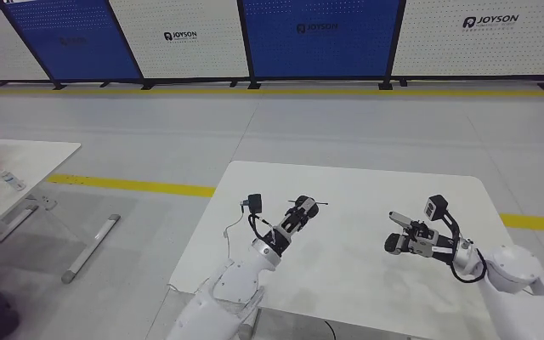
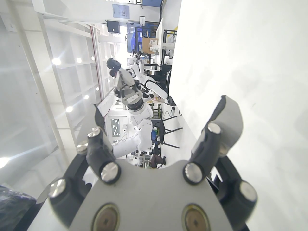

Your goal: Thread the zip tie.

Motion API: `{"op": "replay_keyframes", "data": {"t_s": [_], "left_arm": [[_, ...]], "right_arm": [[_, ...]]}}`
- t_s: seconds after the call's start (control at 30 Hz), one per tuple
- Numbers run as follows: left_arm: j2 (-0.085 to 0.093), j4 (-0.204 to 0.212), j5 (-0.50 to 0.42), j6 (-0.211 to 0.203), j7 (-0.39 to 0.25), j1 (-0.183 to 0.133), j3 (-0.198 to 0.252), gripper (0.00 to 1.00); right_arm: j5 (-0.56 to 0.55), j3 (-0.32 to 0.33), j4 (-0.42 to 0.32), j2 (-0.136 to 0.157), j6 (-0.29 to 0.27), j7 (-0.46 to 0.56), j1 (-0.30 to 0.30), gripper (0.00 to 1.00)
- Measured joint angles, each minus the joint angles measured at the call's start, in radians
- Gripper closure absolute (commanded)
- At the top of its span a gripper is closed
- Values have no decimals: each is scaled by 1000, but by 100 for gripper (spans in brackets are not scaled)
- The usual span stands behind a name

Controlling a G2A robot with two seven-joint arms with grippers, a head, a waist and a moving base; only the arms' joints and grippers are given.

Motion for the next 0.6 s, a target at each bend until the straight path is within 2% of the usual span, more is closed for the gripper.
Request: {"op": "replay_keyframes", "data": {"t_s": [0.13, 0.27, 0.53, 0.6], "left_arm": [[10, -109, -62, -13, -59, 54, -43, 100], [15, -170, -63, -15, -66, 87, -67, 100], [15, -173, -60, -14, -62, 91, -68, 100], [16, -153, -39, -3, -65, 85, -61, 100]], "right_arm": [[0, 0, 0, 0, 0, 0, 0, 0], [0, 0, 0, 0, 0, 0, 0, 0], [0, 0, 0, 0, 0, 0, 0, 0], [0, 0, 0, 0, 0, 0, 0, 0]]}}
